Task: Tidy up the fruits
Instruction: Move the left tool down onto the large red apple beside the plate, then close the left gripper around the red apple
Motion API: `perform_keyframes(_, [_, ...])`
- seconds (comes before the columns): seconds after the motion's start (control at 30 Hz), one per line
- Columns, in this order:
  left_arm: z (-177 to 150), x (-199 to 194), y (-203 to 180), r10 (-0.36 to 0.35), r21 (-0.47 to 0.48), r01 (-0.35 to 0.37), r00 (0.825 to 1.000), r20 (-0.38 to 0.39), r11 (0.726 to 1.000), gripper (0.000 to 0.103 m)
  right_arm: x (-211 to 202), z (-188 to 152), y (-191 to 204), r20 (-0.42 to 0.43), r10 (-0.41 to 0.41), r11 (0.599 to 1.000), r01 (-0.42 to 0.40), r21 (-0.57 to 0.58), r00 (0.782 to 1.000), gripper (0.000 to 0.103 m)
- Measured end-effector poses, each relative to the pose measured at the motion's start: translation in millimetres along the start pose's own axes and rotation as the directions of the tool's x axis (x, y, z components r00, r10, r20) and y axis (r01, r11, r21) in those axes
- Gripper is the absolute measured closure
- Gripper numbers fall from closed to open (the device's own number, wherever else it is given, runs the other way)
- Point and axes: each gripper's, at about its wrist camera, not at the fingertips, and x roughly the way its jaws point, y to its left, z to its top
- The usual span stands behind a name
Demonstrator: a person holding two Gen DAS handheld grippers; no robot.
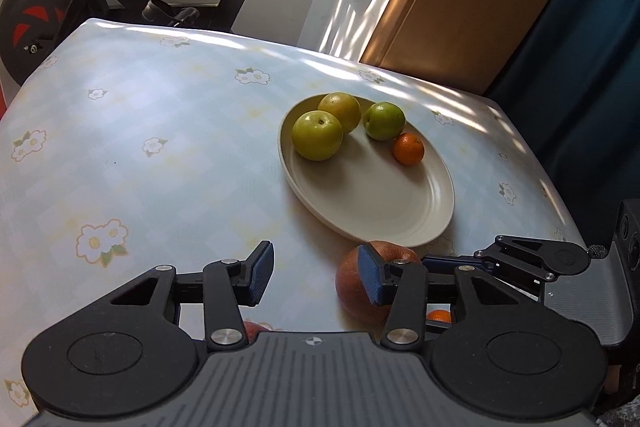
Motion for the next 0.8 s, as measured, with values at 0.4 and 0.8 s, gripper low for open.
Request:
perform_keyframes(0.4, [-6.0, 17.8, -8.3, -0.118, -0.017, 0.117, 0.992, -0.055, 0.993, 0.059, -13.7, -9.4, -10.2, 0.008, -0.013, 1.0, 0.013, 0.016, 1.0, 0.054])
perform_keyframes(0.8, [-8.6, 28.3, 0.7, -0.215, -0.091, 0.207, 0.972, -0.092, 0.974, 0.066, -13.2, -11.3, -13.3, 0.01, 0.004, 1.0, -0.005, 0.016, 1.0, 0.056])
